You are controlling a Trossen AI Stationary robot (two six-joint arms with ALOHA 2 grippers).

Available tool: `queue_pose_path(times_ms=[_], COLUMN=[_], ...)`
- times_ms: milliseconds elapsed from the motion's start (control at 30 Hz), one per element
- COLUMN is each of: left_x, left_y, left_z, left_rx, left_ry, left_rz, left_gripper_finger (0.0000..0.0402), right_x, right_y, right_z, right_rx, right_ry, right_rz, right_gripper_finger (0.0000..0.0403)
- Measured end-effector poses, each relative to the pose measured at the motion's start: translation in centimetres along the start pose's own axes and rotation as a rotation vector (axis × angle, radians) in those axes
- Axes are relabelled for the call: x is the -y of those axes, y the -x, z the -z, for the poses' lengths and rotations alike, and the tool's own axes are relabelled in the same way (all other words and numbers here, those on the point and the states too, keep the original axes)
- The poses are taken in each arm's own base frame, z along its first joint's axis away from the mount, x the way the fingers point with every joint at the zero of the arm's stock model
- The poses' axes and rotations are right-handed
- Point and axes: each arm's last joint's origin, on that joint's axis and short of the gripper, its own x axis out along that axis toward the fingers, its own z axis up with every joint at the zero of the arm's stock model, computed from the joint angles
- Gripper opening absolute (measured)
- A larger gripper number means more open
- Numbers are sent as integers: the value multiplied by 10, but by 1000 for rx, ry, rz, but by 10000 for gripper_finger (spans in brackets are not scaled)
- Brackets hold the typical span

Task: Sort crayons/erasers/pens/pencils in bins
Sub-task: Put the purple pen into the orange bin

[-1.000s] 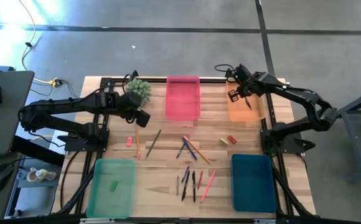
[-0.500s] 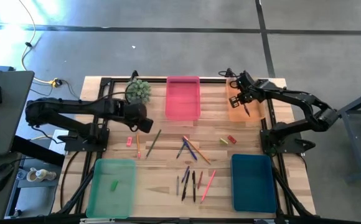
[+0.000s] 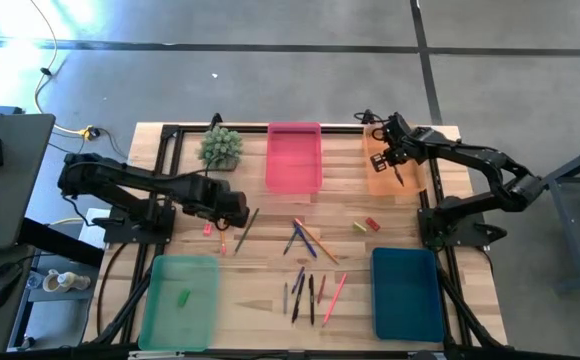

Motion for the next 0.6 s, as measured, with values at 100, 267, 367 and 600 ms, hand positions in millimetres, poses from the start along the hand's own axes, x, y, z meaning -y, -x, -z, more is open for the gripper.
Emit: queue_pose_path(times_ms=[100,267,367,600], left_x=[4,9,11,15], left_y=[-4,-10,-12,-19], left_z=[8,22,29,46], left_rx=[-29,-57,-65,-83], left_ry=[28,69,98,139], left_rz=[-17,-36,-44,-83], left_gripper_finger=[200,200,200,200], right_x=[2,2,2,2], right_y=[0,0,0,0], right_z=[0,0,0,-2], right_rx=[-1,-2,0,17], right_ry=[12,40,41,56], right_rz=[5,2,-2,-6], right_gripper_finger=[21,21,21,69])
